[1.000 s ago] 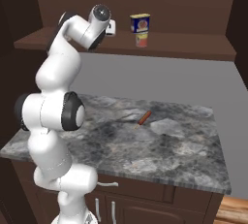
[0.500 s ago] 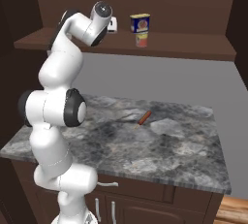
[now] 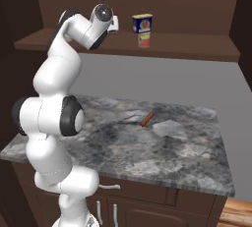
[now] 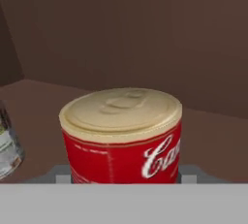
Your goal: Stack two cans on top of the other two cans in the cabinet.
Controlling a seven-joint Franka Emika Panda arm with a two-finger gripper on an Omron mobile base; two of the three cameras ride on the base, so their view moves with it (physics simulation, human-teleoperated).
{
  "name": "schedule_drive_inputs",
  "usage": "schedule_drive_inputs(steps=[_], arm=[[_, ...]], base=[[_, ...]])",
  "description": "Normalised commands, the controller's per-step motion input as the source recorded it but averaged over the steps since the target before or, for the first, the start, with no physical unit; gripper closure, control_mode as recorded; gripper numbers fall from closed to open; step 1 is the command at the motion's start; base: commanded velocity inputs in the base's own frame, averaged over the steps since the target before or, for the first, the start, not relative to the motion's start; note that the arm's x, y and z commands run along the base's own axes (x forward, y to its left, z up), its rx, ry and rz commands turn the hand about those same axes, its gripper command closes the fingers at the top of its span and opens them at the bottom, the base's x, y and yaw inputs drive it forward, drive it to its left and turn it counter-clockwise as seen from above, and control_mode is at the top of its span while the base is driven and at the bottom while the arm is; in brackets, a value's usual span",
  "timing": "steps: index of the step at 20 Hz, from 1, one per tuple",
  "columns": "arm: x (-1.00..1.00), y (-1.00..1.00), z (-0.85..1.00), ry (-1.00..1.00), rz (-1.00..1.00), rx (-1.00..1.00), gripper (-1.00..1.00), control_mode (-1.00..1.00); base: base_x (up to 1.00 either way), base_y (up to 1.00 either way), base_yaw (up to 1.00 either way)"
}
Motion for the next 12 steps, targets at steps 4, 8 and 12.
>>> schedule_drive_inputs(steps=[4,8,12], arm=[[-0.29,0.00,0.30,-0.01,0.00,0.03,1.00,-1.00],[-0.13,0.01,0.39,-0.02,0.00,0.04,1.00,-1.00],[-0.13,0.04,0.40,-0.11,0.00,0.08,1.00,-1.00]], base=[[0.00,0.00,0.00],[0.00,0.00,0.00],[0.00,0.00,0.00]])
